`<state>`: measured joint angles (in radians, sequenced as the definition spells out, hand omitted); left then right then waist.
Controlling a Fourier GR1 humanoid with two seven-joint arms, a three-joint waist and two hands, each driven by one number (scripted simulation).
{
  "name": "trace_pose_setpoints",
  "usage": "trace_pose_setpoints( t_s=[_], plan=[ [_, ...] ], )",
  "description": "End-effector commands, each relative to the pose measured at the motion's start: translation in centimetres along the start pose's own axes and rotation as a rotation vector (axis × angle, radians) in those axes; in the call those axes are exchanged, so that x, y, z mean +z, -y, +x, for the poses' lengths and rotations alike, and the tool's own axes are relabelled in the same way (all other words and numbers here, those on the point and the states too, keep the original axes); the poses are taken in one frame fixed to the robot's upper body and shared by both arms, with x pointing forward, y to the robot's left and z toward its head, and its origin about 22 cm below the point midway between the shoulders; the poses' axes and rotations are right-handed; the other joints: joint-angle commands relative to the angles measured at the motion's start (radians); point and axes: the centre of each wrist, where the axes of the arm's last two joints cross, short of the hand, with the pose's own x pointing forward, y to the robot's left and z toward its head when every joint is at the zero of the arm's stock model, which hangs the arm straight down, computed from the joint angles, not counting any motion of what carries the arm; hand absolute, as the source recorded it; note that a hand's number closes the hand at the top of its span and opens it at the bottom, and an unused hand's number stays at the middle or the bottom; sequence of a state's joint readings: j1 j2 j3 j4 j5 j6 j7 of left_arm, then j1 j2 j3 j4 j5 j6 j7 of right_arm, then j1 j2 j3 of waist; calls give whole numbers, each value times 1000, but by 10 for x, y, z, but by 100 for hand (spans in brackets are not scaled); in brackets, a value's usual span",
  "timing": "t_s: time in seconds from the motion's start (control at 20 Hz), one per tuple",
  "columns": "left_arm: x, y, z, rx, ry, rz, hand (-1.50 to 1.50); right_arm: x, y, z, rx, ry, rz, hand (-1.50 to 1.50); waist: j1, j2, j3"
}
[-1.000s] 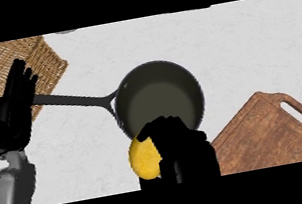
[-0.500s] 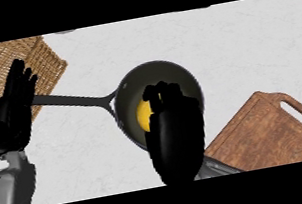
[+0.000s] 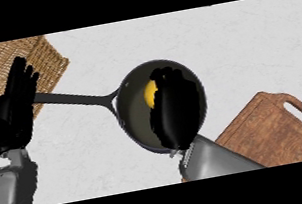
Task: Pick the lemon from the cutting board and place it in the pot
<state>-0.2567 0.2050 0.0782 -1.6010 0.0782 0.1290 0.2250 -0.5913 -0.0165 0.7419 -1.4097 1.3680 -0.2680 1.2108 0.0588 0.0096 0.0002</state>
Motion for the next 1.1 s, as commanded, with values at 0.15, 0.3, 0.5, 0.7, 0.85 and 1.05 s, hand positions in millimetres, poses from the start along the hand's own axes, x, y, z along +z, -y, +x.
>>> trace_pose_setpoints(
  t_s=[0.15, 0.3, 0.5, 0.7, 0.85, 1.05],
  plan=[
    [3, 1, -2, 3, 15, -6, 0, -6, -22, -11, -260, -248, 156, -150, 19, 9, 2],
    [-1, 4, 4, -4, 12, -22, 0, -9, -11, -2, -413, -197, 143, -150, 15, 5, 2],
    [-1, -2, -1, 1, -8, -24, 0, -16, -5, -3, -644, -179, 10, -150, 17, 6, 3],
    [-1, -5, -5, 15, -7, 0, 0, -2, -11, -8, -788, -199, -29, -150, -11, -1, 1],
    [0, -3, 7, -3, -2, 25, 0, 1, -15, -12, -866, -228, -56, -150, -26, -5, 1],
    [8, -24, -4, 10, -23, 57, 0, 25, 5, -28, -893, -205, -64, -150, -64, -12, 0]
  ],
)
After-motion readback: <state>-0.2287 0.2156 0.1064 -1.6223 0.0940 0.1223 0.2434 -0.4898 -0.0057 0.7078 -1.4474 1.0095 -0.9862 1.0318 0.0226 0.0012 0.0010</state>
